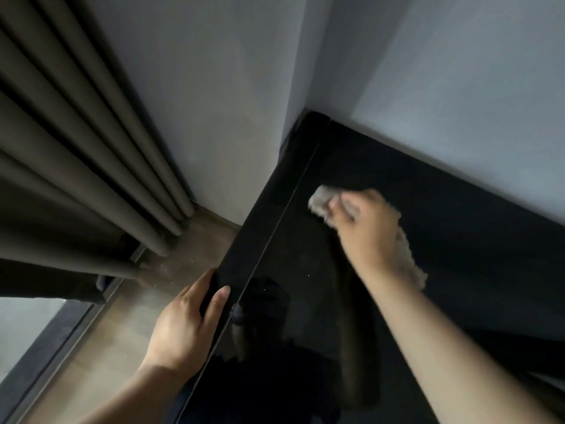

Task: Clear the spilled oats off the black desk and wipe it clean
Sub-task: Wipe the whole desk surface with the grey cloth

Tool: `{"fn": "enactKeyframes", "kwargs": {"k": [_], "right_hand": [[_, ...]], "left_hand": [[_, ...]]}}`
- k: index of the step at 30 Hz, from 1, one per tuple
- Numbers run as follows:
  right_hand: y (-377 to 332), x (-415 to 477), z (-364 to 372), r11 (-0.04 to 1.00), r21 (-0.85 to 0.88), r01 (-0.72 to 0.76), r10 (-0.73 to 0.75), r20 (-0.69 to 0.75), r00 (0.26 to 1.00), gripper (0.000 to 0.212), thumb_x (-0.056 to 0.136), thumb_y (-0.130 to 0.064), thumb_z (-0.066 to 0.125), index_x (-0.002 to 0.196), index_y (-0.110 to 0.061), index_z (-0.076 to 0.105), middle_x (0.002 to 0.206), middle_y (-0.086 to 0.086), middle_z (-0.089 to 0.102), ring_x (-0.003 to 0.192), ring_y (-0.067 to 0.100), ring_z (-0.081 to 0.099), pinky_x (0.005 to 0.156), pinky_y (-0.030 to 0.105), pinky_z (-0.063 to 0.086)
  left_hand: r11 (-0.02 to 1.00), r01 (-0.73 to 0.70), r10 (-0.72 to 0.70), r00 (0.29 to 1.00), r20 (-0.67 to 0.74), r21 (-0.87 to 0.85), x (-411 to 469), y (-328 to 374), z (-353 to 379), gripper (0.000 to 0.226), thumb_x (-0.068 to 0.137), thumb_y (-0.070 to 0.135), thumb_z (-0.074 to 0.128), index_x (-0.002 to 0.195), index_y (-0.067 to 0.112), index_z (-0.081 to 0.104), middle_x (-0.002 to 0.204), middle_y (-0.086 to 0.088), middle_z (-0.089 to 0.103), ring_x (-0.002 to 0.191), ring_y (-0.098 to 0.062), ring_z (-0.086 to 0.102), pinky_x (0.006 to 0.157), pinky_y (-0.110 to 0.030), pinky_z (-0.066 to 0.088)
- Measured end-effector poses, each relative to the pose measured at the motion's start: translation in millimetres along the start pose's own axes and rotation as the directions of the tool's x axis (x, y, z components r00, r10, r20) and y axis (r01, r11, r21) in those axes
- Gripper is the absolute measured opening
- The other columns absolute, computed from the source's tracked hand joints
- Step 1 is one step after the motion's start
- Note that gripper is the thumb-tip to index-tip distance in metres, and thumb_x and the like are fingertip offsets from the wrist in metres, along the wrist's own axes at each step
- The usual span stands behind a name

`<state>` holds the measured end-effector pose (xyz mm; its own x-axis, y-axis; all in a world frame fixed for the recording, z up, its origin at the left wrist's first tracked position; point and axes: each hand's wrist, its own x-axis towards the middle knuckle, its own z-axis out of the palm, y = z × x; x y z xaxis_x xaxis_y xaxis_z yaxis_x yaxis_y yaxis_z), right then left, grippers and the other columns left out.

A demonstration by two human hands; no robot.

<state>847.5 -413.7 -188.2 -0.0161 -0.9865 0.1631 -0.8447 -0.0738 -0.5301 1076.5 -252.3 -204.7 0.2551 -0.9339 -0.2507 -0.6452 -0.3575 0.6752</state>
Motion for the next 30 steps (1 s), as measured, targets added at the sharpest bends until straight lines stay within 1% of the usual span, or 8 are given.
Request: {"fn": "enactKeyframes", "kwargs": {"k": [3, 5, 9, 13, 17, 21, 24, 30], "right_hand": [[-14, -65, -14, 0.993, 0.116, 0.022, -0.046, 0.206, 0.977, 0.014, 0.087, -0.024, 0.069, 0.096, -0.016, 0.075, 0.093, -0.009, 0.065, 0.083, 0.003, 0.061, 0.075, 0.011, 0.045], [-15, -74, -30, 0.978, 0.204, -0.045, -0.022, 0.314, 0.949, 0.011, 0.085, -0.021, 0.071, 0.095, -0.017, 0.075, 0.089, -0.014, 0.064, 0.084, 0.001, 0.063, 0.074, 0.014, 0.049], [-22, -6, -40, 0.982, 0.187, -0.001, -0.008, 0.044, 0.999, 0.008, 0.087, -0.022, 0.069, 0.092, -0.018, 0.074, 0.085, -0.007, 0.062, 0.076, 0.001, 0.059, 0.066, 0.004, 0.041], [-21, 68, 2, 0.996, 0.069, -0.062, 0.065, -0.039, 0.997, 0.027, 0.093, -0.034, 0.059, 0.065, -0.034, 0.058, 0.077, -0.004, 0.054, 0.06, 0.003, 0.05, 0.052, 0.014, 0.035], [-39, 20, 30, 0.999, -0.046, -0.022, 0.022, -0.003, 1.0, 0.017, 0.091, -0.032, 0.061, 0.093, -0.019, 0.072, 0.094, -0.001, 0.059, 0.074, 0.011, 0.054, 0.056, 0.019, 0.031], [-45, -60, 14, 0.993, 0.037, 0.115, -0.121, 0.209, 0.97, 0.018, 0.088, -0.03, 0.065, 0.097, -0.017, 0.073, 0.091, -0.009, 0.059, 0.075, 0.007, 0.056, 0.06, 0.011, 0.035], [-53, -96, -14, 0.978, 0.207, -0.004, -0.085, 0.417, 0.905, 0.012, 0.085, -0.024, 0.069, 0.095, -0.019, 0.076, 0.089, -0.013, 0.064, 0.078, 0.002, 0.063, 0.068, 0.014, 0.049], [-52, -27, -15, 0.988, 0.098, -0.116, 0.117, -0.011, 0.993, 0.017, 0.091, -0.03, 0.064, 0.099, -0.018, 0.073, 0.095, -0.001, 0.062, 0.08, 0.008, 0.058, 0.066, 0.016, 0.041]], "left_hand": [[1.0, -0.004, 0.003, 1.0, 0.019, 0.02, 4, 0, -1, 0.07, 0.081, 0.069, 0.029, 0.129, 0.027, 0.056, 0.115, 0.002, 0.067, 0.105, -0.019, 0.062, 0.076, -0.028, 0.045], [1.0, 0.002, -0.002, 1.0, 0.02, 0.02, 3, 4, 2, 0.068, 0.082, 0.068, 0.032, 0.129, 0.026, 0.056, 0.115, 0.001, 0.067, 0.106, -0.02, 0.062, 0.078, -0.028, 0.045], [1.0, 0.001, -0.001, 1.0, 0.009, 0.027, 4, 3, 1, 0.073, 0.082, 0.069, 0.03, 0.132, 0.023, 0.055, 0.122, 0.001, 0.065, 0.112, -0.02, 0.06, 0.084, -0.029, 0.046], [0.999, 0.004, -0.004, 1.0, -0.011, 0.035, 9, 0, 0, 0.067, 0.085, 0.062, 0.035, 0.133, 0.019, 0.054, 0.12, -0.003, 0.065, 0.111, -0.023, 0.06, 0.085, -0.03, 0.046], [1.0, -0.008, 0.008, 1.0, -0.012, 0.022, 7, 1, 5, 0.063, 0.09, 0.065, 0.037, 0.132, 0.021, 0.054, 0.119, -0.001, 0.066, 0.11, -0.022, 0.06, 0.083, -0.028, 0.045], [1.0, 0.009, -0.009, 1.0, 0.013, 0.017, 8, -1, 9, 0.054, 0.092, 0.054, 0.037, 0.132, 0.021, 0.053, 0.118, -0.002, 0.065, 0.109, -0.023, 0.059, 0.08, -0.027, 0.041], [0.999, 0.007, -0.007, 1.0, 0.004, 0.036, 6, 0, 6, 0.049, 0.093, 0.053, 0.037, 0.123, 0.019, 0.055, 0.106, -0.003, 0.065, 0.101, -0.025, 0.059, 0.073, -0.027, 0.037], [1.0, -0.027, 0.027, 1.0, 0.002, 0.0, 13, 6, 3, 0.035, 0.096, 0.049, 0.038, 0.102, 0.02, 0.056, 0.092, 0.001, 0.062, 0.086, -0.022, 0.056, 0.068, -0.03, 0.037]]}}
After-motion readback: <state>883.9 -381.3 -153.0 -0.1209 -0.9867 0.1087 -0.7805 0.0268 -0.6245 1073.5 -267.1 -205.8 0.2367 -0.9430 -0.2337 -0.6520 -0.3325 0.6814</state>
